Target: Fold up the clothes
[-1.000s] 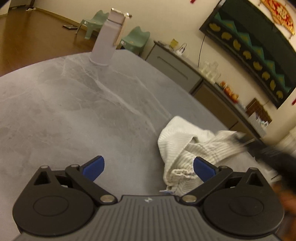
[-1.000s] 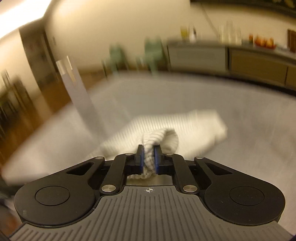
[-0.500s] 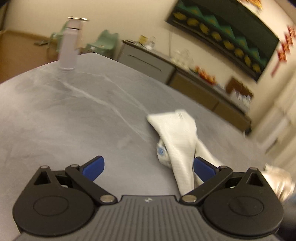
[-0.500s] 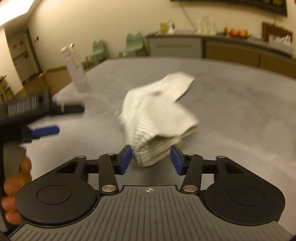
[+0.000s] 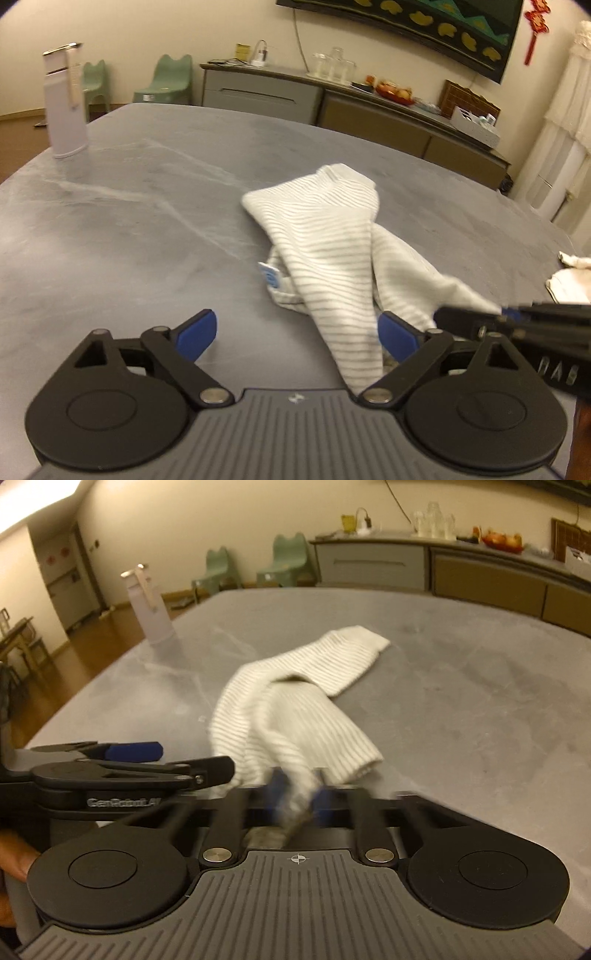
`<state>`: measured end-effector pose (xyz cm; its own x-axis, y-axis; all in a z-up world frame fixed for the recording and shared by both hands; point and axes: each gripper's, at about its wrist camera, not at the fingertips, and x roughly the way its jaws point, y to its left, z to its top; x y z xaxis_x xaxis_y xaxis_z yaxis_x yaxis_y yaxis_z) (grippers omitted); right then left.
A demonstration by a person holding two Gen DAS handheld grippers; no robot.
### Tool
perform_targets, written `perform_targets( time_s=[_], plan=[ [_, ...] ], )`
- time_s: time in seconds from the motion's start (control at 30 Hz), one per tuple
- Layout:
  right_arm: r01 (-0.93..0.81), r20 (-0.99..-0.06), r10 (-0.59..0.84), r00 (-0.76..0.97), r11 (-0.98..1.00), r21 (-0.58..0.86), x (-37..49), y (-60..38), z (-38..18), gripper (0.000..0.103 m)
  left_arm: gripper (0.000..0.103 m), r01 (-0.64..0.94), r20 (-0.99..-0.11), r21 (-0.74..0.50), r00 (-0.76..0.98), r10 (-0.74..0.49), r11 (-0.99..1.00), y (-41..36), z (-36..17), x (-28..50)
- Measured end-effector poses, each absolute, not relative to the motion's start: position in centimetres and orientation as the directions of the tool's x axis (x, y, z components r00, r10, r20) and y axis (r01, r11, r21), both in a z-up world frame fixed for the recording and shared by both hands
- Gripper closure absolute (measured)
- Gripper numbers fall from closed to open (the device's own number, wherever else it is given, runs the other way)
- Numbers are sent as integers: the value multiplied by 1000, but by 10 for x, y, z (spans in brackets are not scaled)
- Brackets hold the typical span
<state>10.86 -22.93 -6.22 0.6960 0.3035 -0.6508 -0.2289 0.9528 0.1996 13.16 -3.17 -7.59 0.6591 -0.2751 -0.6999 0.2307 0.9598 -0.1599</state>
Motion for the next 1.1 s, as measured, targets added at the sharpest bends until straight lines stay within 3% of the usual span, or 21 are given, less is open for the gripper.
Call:
perform_targets(
  time_s=[0.03, 0.07, 0.1, 0.13, 0.2, 0.23, 0.37, 0.43, 0.5, 0.53, 0.57, 0.6, 0.7, 0.77, 0.87, 1.0, 1.1],
  plan=[
    [-227, -652, 311, 692, 950, 213, 111, -234, -64, 96, 16, 247, -702, -152, 654, -280, 957, -35, -77, 132],
    [-220, -636, 336, 695, 941, 256, 111, -241, -62, 98, 26, 263, -705, -144, 649, -285, 954, -39, -78, 133],
    [-213, -619, 360, 699, 930, 300, 111, -249, -60, 98, 44, 276, -707, -131, 647, -285, 952, -43, -79, 134],
    [-206, -600, 383, 702, 916, 344, 111, -256, -58, 99, 51, 287, -708, -114, 648, -280, 951, -46, -80, 136],
    [-187, -558, 431, 709, 878, 442, 111, -270, -56, 99, 91, 295, -720, -92, 640, -268, 951, -51, -79, 142],
    [-169, -538, 447, 715, 857, 487, 110, -277, -55, 99, 97, 279, -720, -88, 645, -254, 956, -48, -75, 148],
    [-89, -456, 477, 751, 758, 647, 102, -304, -47, 100, 95, 136, -685, -101, 709, -168, 986, -17, -48, 175],
    [-34, -447, 478, 756, 710, 703, 97, -311, -48, 100, 81, 89, -658, -137, 736, -157, 987, 3, -31, 179],
    [8, -517, 467, 718, 736, 677, 97, -300, -58, 98, 56, 43, -631, -173, 762, -144, 984, 22, -14, 183],
    [9, -557, 463, 689, 764, 646, 98, -291, -66, 90, 48, 27, -619, -179, 774, -134, 983, 29, -8, 180],
    [7, -591, 459, 663, 786, 619, 98, -282, -73, 81, 32, 26, -614, -176, 778, -130, 984, 32, -7, 171],
    [3, -621, 456, 638, 804, 594, 99, -273, -81, 81, 23, 32, -614, -178, 777, -136, 983, 34, -8, 160],
    [-24, -638, 462, 616, 820, 571, 99, -263, -85, 76, 19, 47, -637, -267, 740, -213, 962, 41, -22, 132],
    [-36, -621, 451, 641, 826, 563, 98, -265, -79, 64, 16, 42, -656, -340, 706, -269, 939, 42, -36, 117],
    [-25, -600, 416, 683, 835, 550, 99, -274, -72, 59, 14, 25, -678, -400, 664, -315, 916, 34, -59, 115],
    [0, -608, 382, 696, 847, 532, 101, -285, -73, 58, 15, 11, -691, -300, 687, -225, 954, 22, -69, 136],
    [-46, -606, 361, 709, 881, 470, 104, -286, -69, 51, 16, 17, -699, -247, 689, -190, 969, 18, -74, 149]
  ],
)
